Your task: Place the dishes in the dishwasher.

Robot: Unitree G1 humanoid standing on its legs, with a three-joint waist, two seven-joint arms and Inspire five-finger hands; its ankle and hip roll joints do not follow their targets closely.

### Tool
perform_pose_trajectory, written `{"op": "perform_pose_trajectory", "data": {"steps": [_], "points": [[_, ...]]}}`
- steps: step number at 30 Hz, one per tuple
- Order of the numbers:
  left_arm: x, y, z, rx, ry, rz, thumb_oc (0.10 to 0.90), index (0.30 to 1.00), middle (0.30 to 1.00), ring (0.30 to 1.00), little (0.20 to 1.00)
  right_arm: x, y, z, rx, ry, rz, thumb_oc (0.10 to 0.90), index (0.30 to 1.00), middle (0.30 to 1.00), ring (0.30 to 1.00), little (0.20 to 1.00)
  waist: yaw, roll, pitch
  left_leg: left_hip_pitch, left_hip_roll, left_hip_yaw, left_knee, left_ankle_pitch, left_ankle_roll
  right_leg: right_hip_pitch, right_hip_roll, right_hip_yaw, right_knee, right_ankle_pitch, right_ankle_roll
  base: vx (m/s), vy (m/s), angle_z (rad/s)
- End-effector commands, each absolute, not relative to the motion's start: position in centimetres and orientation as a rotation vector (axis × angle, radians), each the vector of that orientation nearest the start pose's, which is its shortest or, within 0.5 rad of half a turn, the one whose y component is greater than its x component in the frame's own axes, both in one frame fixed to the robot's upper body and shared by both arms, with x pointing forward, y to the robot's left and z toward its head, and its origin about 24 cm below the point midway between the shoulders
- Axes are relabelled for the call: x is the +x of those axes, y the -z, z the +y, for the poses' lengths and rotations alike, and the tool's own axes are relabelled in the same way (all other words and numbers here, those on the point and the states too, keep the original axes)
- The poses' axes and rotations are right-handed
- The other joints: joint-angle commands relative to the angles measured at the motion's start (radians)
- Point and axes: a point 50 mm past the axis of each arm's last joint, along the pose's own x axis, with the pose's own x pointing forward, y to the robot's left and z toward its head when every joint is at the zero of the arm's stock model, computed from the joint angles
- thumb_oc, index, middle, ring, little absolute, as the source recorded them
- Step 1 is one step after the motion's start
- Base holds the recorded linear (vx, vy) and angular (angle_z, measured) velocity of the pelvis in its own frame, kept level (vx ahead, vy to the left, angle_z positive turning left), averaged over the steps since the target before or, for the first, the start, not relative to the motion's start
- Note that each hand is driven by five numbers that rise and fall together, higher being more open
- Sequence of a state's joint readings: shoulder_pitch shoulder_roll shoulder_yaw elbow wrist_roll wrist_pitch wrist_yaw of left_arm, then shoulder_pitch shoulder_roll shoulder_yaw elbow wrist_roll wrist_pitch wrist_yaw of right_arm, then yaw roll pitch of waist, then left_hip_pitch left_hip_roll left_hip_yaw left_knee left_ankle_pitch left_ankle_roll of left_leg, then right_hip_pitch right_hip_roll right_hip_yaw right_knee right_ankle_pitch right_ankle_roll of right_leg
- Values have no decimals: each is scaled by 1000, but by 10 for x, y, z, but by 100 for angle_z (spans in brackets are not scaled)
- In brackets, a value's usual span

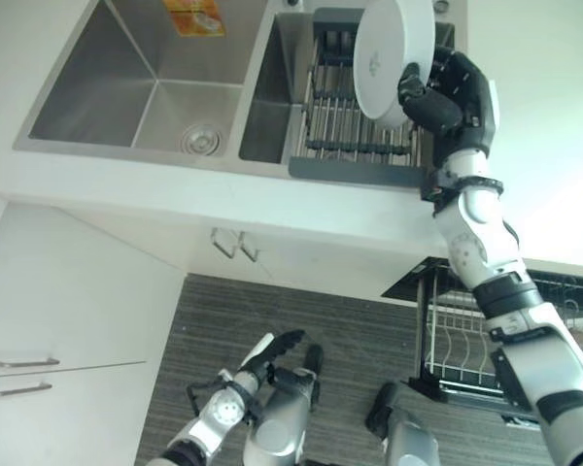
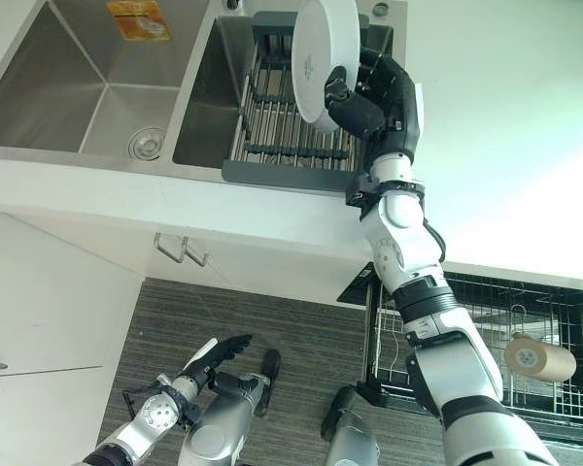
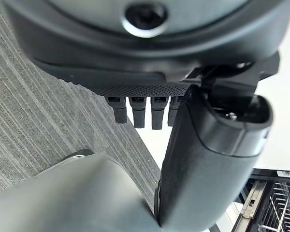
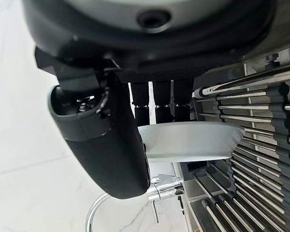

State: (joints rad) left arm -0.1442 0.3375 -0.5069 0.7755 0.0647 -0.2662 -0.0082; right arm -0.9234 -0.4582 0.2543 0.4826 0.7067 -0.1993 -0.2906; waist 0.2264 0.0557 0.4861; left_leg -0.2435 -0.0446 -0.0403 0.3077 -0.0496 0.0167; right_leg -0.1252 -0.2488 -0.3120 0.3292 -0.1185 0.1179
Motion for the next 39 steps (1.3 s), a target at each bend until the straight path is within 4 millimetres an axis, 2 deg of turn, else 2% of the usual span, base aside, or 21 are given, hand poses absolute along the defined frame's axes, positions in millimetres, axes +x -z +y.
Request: {"op": "perform_pose_trajectory", "data": {"steps": [1, 7, 9, 16, 18, 25, 30, 34, 35, 38, 39], "points": [[155, 122, 185, 753, 609, 675, 800, 900, 900, 900, 900, 371, -295, -163, 194, -36, -694, 400, 300, 300, 300, 300, 36, -8, -7, 42, 62, -72, -8, -109, -48, -18, -37, 45, -29, -3, 38, 0, 0, 0], [154, 122, 185, 760, 611, 681, 800, 900, 900, 900, 900, 369, -295, -165, 253, -45, -732, 400, 300, 300, 300, 300, 41, -9, -12, 43, 64, -71, -8, -109, -48, -14, -34, 42, -29, -8, 35, -13, -27, 2], [148, 126, 186, 755, 612, 706, 800, 900, 900, 900, 900, 360, -299, -155, 367, -130, -800, 400, 300, 300, 300, 300, 37, -10, -26, 54, 67, -66, -8, -112, -52, -4, -32, 41, -29, -12, 33, -8, -58, 1], [140, 132, 193, 718, 554, 768, 800, 900, 900, 900, 900, 337, -301, -129, 523, -250, -863, 400, 300, 300, 300, 300, 20, -14, -67, 80, 78, -49, -8, -119, -57, 18, -17, 51, -29, -27, 26, -30, -89, -5], [136, 135, 196, 707, 551, 791, 800, 900, 900, 900, 900, 323, -300, -123, 579, -270, -892, 400, 300, 300, 300, 300, 1, -27, -102, 102, 89, -27, -8, -126, -62, 33, -5, 61, -29, -35, 22, -77, -164, -13], [133, 140, 191, 692, 572, 839, 800, 900, 900, 900, 900, 310, -297, -124, 612, -293, -915, 400, 300, 300, 300, 300, -42, -54, -153, 146, 109, 26, -8, -142, -67, 46, 9, 83, -29, -38, 18, -84, -102, -29], [139, 141, 190, 687, 505, 855, 800, 900, 900, 900, 900, 301, -286, -138, 617, -256, -919, 400, 300, 300, 300, 300, -96, -78, -189, 192, 120, 67, -8, -166, -71, 42, 28, 130, -29, -43, 15, -107, -102, -48], [144, 142, 189, 706, 493, 875, 800, 900, 900, 900, 900, 293, -275, -157, 638, -226, -900, 400, 300, 300, 300, 300, -162, -89, -207, 212, 130, 88, -8, -179, -72, 33, 64, 196, -29, -43, 11, -81, -65, -51], [148, 143, 190, 714, 472, 903, 800, 900, 900, 900, 900, 288, -267, -165, 648, -215, -886, 400, 300, 300, 300, 300, -203, -97, -215, 223, 143, 110, -8, -184, -73, 26, 79, 226, -29, -39, 12, -70, -66, -68], [151, 144, 193, 711, 446, 928, 800, 900, 900, 900, 900, 285, -262, -170, 647, -203, -870, 400, 300, 300, 300, 300, -229, -103, -222, 232, 155, 134, -8, -188, -73, 20, 86, 243, -29, -35, 14, -34, -42, -86], [151, 145, 196, 692, 418, 957, 800, 900, 900, 900, 900, 283, -258, -174, 648, -203, -855, 400, 300, 300, 300, 300, -249, -107, -227, 239, 162, 146, -8, -190, -73, 17, 91, 258, -29, -33, 15, 7, -38, -123]]}}
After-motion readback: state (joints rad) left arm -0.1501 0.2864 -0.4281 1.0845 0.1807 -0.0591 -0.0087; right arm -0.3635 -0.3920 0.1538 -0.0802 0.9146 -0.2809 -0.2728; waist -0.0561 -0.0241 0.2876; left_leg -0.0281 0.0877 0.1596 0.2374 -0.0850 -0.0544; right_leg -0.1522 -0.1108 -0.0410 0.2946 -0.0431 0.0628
